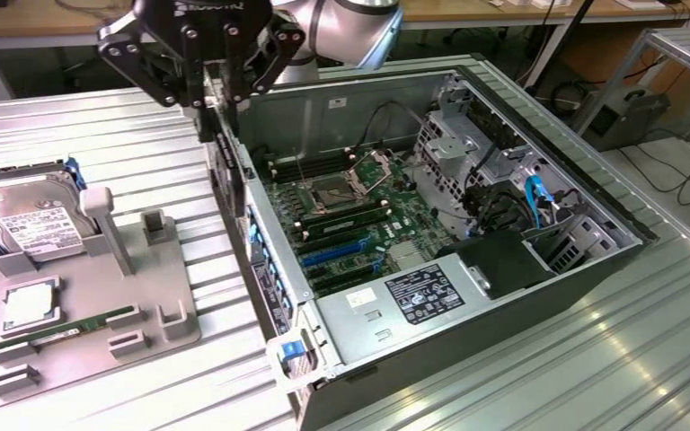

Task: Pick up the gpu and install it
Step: 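Pick up the gpu and move the gpu toward the slot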

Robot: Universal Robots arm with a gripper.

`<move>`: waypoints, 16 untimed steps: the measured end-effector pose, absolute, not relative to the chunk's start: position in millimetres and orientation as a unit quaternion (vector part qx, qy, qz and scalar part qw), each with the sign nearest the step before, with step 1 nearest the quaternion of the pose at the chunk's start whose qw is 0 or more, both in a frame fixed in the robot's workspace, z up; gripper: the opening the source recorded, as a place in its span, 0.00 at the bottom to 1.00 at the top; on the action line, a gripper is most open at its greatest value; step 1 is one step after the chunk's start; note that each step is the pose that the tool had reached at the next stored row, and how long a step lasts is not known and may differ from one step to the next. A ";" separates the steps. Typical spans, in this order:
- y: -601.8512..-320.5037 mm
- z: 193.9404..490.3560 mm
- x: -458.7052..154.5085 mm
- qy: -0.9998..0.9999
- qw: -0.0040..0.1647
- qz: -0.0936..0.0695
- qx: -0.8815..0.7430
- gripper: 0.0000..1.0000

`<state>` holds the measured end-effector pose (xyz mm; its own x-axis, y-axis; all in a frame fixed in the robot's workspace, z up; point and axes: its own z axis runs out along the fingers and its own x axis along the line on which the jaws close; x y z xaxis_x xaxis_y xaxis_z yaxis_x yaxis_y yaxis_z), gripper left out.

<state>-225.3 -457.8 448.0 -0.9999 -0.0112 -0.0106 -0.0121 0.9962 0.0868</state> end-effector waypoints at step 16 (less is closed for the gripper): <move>-458.4 440.4 -136.8 0.999 -0.002 0.046 -0.006 0.26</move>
<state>-136.8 -458.4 440.4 -0.9999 -0.0112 0.0043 -0.0108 0.9958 0.0909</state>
